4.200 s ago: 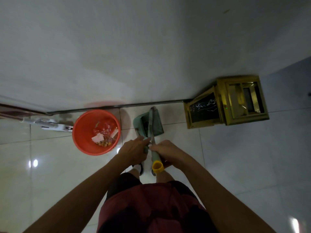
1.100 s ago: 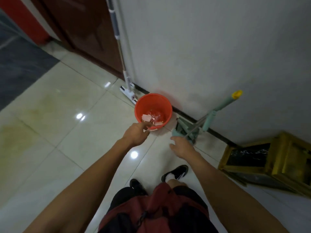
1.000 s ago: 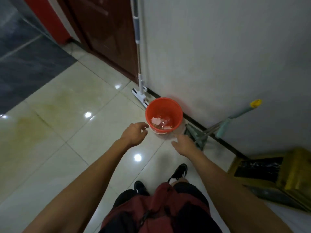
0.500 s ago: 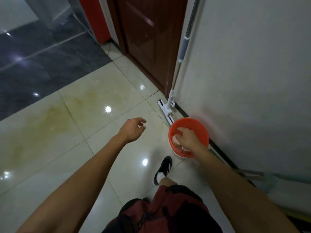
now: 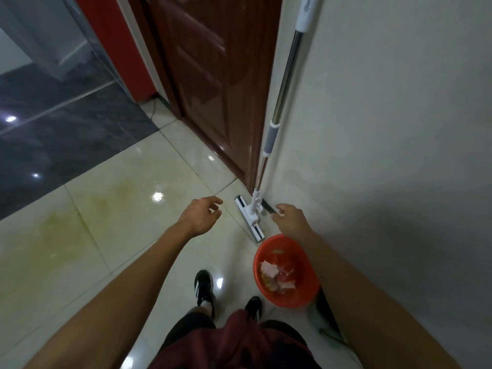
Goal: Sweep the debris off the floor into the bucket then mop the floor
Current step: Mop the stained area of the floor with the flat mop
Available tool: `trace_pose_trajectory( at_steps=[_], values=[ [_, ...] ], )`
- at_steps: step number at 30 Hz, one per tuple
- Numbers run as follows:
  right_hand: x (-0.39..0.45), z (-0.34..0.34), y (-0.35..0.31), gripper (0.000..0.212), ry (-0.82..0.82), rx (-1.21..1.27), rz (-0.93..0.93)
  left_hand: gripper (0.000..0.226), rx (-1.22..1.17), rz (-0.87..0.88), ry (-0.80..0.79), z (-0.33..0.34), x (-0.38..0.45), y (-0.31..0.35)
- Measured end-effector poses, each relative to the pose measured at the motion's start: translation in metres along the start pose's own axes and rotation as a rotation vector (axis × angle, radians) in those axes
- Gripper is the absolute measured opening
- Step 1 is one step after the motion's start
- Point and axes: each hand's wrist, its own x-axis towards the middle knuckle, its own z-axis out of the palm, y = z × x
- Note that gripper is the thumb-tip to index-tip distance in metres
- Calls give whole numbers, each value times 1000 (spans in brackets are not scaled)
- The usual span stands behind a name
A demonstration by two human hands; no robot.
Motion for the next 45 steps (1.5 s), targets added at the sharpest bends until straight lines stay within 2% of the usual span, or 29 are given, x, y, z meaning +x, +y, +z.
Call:
trace_pose_trajectory(
  at_steps=[4, 11, 15, 23, 26, 30, 34, 38, 42, 45],
  values=[
    [40, -25, -24, 48, 23, 19, 16, 32, -10, 40, -19, -18, 64, 16],
    [124, -63, -82, 49, 181, 178, 73, 33, -21, 191, -133, -46, 193, 56],
    [163, -87, -114, 50, 288, 260, 96, 39, -85, 222, -264, -44, 252, 88],
    [192, -97, -142, 20, 431, 251, 107, 39, -169, 299, -417, -18, 303, 112],
    [184, -92, -144, 17, 454, 279, 105, 42, -225, 267, -412, -19, 295, 113],
    [157, -74, -140, 17, 452, 296, 62, 39, -242, 328, -420, -26, 264, 101],
    [114, -49, -138, 9, 422, 328, 18, 30, -173, 415, -413, -32, 220, 82],
    [64, -11, -131, 17, 397, 359, -6, 32, 0, 459, -380, -35, 161, 59],
    [9, 31, -126, 12, 352, 387, 5, 31, 30, 477, -386, -31, 98, 22],
    [-29, 59, -125, 19, 293, 308, -7, 34, -22, 440, -418, -26, 59, -4]
  ],
)
